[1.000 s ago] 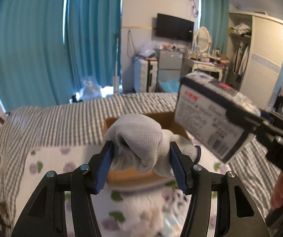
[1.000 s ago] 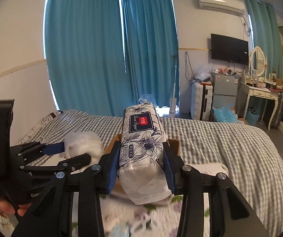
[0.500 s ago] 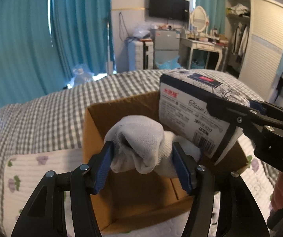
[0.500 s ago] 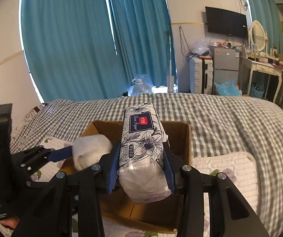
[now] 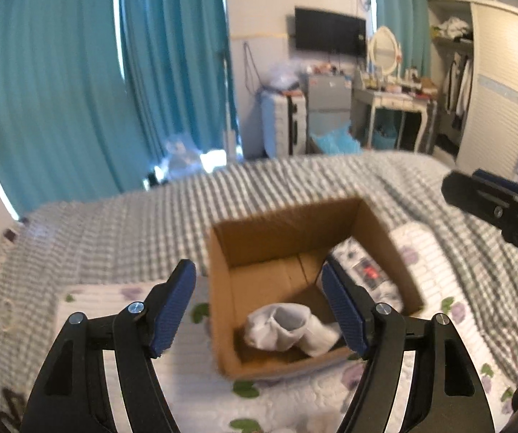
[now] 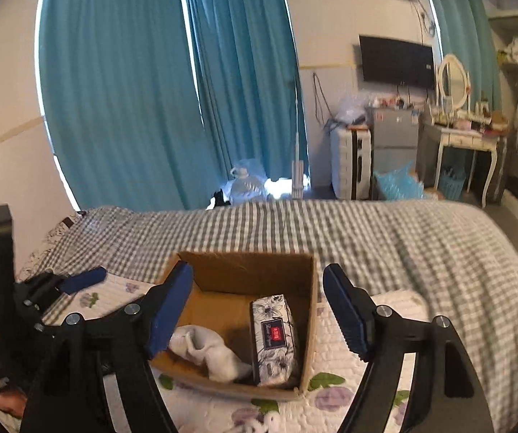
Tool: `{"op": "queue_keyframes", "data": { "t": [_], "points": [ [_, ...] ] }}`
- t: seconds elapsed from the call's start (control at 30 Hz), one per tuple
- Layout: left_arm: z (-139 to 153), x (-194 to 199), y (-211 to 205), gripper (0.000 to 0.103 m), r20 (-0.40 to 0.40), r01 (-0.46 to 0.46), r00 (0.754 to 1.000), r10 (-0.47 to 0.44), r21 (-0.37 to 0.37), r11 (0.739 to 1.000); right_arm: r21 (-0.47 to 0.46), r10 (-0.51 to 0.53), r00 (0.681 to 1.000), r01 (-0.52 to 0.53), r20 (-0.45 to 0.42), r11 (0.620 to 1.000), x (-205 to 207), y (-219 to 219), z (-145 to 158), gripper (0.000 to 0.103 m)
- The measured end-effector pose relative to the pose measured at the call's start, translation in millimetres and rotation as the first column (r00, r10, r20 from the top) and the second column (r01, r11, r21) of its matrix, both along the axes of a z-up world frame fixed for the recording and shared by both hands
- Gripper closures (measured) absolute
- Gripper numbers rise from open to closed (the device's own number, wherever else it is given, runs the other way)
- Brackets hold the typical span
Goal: Organize soft objects
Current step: 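Open both tools to drop the items into the box, then lift away, then grasp the small translucent white item with the left tool while the right grasps the blue tissue pack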
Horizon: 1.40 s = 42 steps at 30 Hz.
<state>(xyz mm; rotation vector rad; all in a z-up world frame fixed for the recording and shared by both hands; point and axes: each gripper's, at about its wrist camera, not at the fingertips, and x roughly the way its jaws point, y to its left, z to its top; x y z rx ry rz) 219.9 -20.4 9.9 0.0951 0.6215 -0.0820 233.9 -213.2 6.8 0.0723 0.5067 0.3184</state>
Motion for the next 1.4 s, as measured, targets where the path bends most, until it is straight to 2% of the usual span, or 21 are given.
{"op": "queue_keyframes", "data": {
  "t": [0.1, 0.17, 0.2, 0.23, 0.27, 0.37, 0.5, 0.63, 0.7, 0.77, 0.9, 1.03, 1.13, 1.27, 1.4],
  "points": [
    [39, -40, 4, 0.029, 0.08, -0.007, 0.997, 0.007, -0.009, 1.0, -0.033, -0.003, 0.999, 0.004, 0.05, 0.999, -40, -5, 30, 0.028],
    [59, -65, 5, 0.028, 0.123, -0.013, 0.992, 0.014, -0.008, 1.0, -0.049, 0.005, 0.997, -0.001, 0.077, 0.999, -67, -9, 45, 0.024],
    [69, -78, 6, 0.015, 0.145, -0.022, 0.989, 0.023, -0.009, 1.0, -0.057, 0.016, 0.996, -0.011, 0.087, 0.998, -84, -11, 53, 0.02],
    [75, -89, 7, 0.009, 0.164, -0.037, 0.986, 0.038, -0.012, 0.999, -0.061, 0.018, 0.995, -0.013, 0.095, 0.998, -95, -13, 59, 0.018],
    [81, -101, 8, 0.008, 0.189, -0.055, 0.98, 0.056, -0.008, 0.998, -0.066, 0.021, 0.994, -0.014, 0.106, 0.998, -111, -16, 66, 0.016],
    [88, -129, 9, 0.008, 0.23, -0.091, 0.969, 0.087, 0.009, 0.996, -0.085, 0.04, 0.991, -0.029, 0.125, 0.996, -146, -21, 78, 0.003],
    [80, -154, 15, 0.008, 0.192, -0.09, 0.977, 0.09, -0.011, 0.996, -0.138, 0.047, 0.989, -0.028, 0.139, 0.99, -187, -20, 82, 0.0],
    [49, -172, 19, 0.008, 0.121, -0.099, 0.988, 0.1, -0.021, 0.995, -0.179, 0.058, 0.993, -0.039, 0.099, 0.983, -208, -15, 62, 0.0],
    [24, -174, 23, 0.008, 0.068, -0.098, 0.993, 0.101, -0.044, 0.994, -0.188, 0.052, 0.996, -0.038, 0.072, 0.981, -211, -16, 44, 0.0],
    [1, -175, 26, 0.008, 0.02, -0.103, 0.994, 0.104, -0.065, 0.993, -0.179, 0.056, 0.998, -0.051, 0.02, 0.982, -210, -19, 20, 0.0],
    [-51, -178, 25, 0.008, -0.078, -0.108, 0.991, 0.104, -0.057, 0.992, -0.194, 0.055, 0.994, -0.072, -0.09, 0.978, -197, -11, -36, 0.0],
    [-104, -177, 19, 0.009, -0.182, -0.105, 0.979, 0.088, -0.086, 0.991, -0.245, 0.059, 0.979, -0.107, -0.197, 0.964, -181, 3, -98, 0.0],
    [-139, -175, 11, 0.01, -0.259, -0.092, 0.963, 0.069, -0.079, 0.993, -0.255, 0.034, 0.974, -0.092, -0.224, 0.963, -172, 8, -127, 0.0],
    [-174, -172, 3, 0.01, -0.347, -0.065, 0.938, 0.025, -0.105, 0.992, -0.242, 0.002, 0.959, -0.074, -0.284, 0.967, -158, 9, -158, 0.0],
    [-202, -169, -6, 0.01, -0.404, -0.034, 0.915, -0.009, -0.099, 0.995, -0.209, 0.003, 0.94, -0.079, -0.342, 0.975, -146, 6, -172, 0.0]
  ]
}}
